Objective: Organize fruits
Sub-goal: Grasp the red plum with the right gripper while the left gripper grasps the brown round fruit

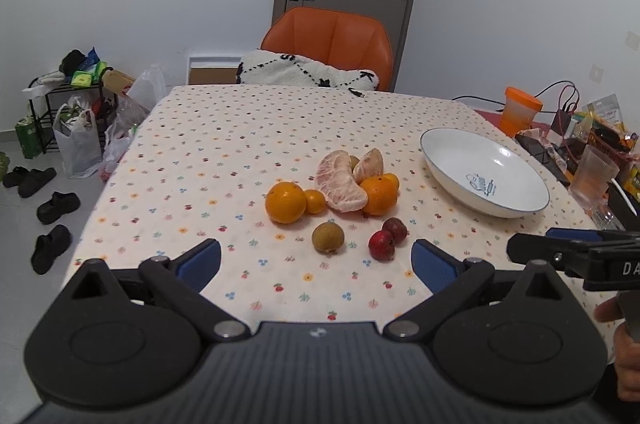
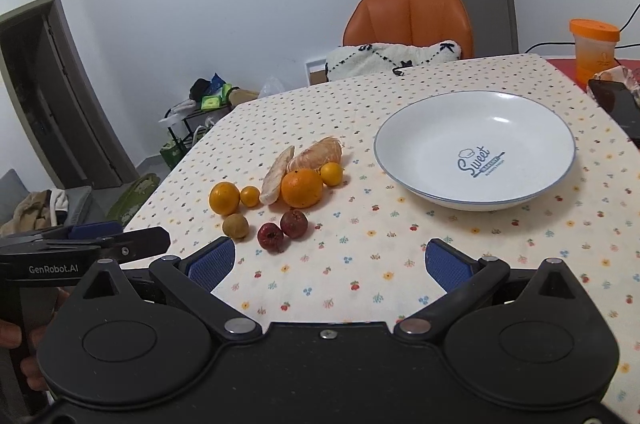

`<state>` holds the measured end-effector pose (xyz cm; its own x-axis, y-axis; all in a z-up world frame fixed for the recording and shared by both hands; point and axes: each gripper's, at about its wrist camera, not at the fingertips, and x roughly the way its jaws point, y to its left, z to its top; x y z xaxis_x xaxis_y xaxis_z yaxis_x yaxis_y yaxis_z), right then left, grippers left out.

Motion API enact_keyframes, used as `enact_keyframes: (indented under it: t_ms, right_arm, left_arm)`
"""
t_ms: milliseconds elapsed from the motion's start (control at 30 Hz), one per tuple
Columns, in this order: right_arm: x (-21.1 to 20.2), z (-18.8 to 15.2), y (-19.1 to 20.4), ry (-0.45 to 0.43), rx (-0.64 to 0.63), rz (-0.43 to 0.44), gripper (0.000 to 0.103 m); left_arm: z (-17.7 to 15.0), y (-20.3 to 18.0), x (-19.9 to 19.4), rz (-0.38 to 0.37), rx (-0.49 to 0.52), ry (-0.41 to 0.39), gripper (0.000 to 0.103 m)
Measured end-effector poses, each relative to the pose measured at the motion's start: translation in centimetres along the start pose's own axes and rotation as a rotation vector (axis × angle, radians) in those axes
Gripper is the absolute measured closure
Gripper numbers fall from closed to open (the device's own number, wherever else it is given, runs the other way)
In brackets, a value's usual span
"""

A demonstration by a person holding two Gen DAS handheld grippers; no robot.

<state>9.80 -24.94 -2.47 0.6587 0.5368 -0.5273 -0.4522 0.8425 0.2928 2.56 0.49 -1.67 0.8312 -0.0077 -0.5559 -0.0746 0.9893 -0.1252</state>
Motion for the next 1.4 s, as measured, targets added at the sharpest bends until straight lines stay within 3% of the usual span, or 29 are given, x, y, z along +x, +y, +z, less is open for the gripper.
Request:
enact_keyframes:
  t_ms: [67, 233, 633, 1033, 1167, 1300, 1400]
  right_arm:
    - [0.5, 0.0, -0.1, -0.002, 0.000, 0.007, 0.002]
    - [1.8, 0.1, -0.5, 0.007, 0.014, 0.032, 0.018]
    - [5.0, 0.8, -1.0, 0.050, 0.041, 0.089, 0.049]
    - [8.1, 1.7, -0.2, 0.092, 0.043, 0.116, 0.054]
    - [9.3, 1.8, 0.3, 0.109, 0.034, 0.121, 0.054]
    - [10.3, 1.6, 0.4, 0.124, 0.041, 0.150, 0.054]
    - [10.9, 1.8, 0.4, 0.138, 0.051, 0.193, 0.064]
  left_arm:
    - [0.0, 0.0, 0.6, -0.009, 0.002, -0.001, 0.002]
    - [0.1, 0.0, 1.9, -0.020, 0.003, 0.003, 0.007]
    - [0.6, 0.5, 5.7, -0.064, -0.037, 0.055, 0.038]
    - [0.8, 1.1, 8.5, -0.098, -0.061, 0.103, 0.056]
    - [0.5, 1.7, 9.4, -0.134, -0.084, 0.122, 0.077]
    - [0.5, 1.8, 9.3, -0.138, -0.080, 0.114, 0.078]
    - [0.6, 2.0, 9.3, -0.141, -0.090, 0.110, 0.078]
